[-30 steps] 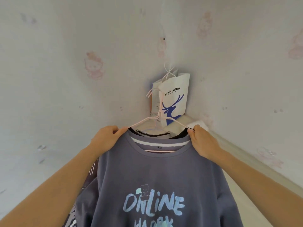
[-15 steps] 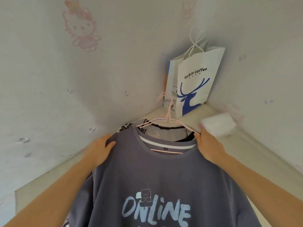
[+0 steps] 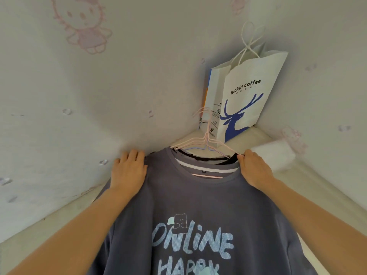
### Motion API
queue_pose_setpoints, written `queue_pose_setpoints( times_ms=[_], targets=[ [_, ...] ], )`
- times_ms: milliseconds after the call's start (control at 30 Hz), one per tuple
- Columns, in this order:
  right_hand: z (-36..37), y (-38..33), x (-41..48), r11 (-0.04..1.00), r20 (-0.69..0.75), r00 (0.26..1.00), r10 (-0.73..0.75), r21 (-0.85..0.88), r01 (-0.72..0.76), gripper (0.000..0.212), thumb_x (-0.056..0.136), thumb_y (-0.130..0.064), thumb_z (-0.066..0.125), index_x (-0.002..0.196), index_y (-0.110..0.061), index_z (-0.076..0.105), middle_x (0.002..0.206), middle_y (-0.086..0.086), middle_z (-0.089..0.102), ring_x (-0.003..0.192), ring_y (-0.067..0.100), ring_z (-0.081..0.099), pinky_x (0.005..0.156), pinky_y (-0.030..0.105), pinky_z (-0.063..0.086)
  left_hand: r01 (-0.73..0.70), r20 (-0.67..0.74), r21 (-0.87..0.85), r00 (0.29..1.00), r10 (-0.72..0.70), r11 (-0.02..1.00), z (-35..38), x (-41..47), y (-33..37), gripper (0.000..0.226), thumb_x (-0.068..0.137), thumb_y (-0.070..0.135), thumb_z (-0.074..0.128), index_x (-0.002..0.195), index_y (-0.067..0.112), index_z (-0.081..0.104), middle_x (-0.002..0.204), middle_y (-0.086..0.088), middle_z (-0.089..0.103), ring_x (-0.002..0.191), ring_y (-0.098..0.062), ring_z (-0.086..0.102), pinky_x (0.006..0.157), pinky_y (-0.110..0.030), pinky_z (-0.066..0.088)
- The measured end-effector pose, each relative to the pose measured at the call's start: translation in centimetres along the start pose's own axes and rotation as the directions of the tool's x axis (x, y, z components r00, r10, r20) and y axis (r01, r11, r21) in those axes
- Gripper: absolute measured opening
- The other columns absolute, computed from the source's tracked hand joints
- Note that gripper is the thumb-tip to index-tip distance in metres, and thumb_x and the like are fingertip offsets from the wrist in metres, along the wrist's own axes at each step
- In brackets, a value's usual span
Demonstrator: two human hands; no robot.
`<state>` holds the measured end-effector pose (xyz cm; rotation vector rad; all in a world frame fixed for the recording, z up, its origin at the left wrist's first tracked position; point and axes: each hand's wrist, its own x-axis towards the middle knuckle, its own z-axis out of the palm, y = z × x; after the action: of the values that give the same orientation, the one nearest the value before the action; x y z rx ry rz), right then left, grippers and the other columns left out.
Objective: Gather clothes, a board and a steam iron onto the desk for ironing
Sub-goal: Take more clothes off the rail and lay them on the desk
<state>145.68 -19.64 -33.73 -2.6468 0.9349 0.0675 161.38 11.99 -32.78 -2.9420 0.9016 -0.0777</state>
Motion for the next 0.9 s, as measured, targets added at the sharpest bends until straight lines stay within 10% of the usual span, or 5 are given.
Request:
queue_pose_setpoints(
  times_ms=[233, 467, 900],
  targets=[
    [2.3, 0.7, 0.7, 0.998, 0.096, 0.994, 0.043, -0.060, -0.037, 0.031, 0.102, -0.032, 0.030, 0.103, -0.005, 0.045, 0.108, 0.019, 0.054, 0.094, 0.035, 0.051, 0.079, 0.046, 0.047, -0.206, 0.056, -0.040, 0.977, 0.208, 0.978, 3.2, -2.9, 3.6, 0.061, 0.095, 0.053, 0.038, 0.150, 0.030, 0.027, 0.157, -0.003, 0.027, 0.144, -0.031, 0.023, 0.117, -0.053, 0.011],
    [3.2, 0.3, -0.8, 0.978, -0.122, 0.989, -0.081, -0.201, 0.055, 0.035, 0.097, -0.029, 0.042, 0.126, -0.008, 0.044, 0.119, 0.014, 0.050, 0.099, 0.030, 0.050, 0.078, 0.039, 0.046, -0.161, 0.200, -0.038, 0.966, 0.166, 0.986, 5.6, -2.8, 3.8, 0.065, 0.094, 0.062, 0.017, 0.149, 0.041, -0.012, 0.162, 0.005, -0.005, 0.148, -0.029, -0.006, 0.114, -0.053, -0.010],
    [3.3, 0.1, -4.5, 0.955, 0.099, 0.986, -0.135, -0.253, 0.156, 0.064, 0.100, -0.038, 0.034, 0.152, -0.009, 0.011, 0.159, 0.011, 0.014, 0.146, 0.030, 0.012, 0.119, 0.042, 0.017, -0.080, 0.298, -0.026, 0.951, 0.084, 0.996, 4.4, -2.5, 4.9, 0.066, 0.097, 0.051, 0.032, 0.152, 0.034, 0.000, 0.162, 0.002, 0.000, 0.147, -0.030, -0.010, 0.111, -0.062, -0.010]
  ],
)
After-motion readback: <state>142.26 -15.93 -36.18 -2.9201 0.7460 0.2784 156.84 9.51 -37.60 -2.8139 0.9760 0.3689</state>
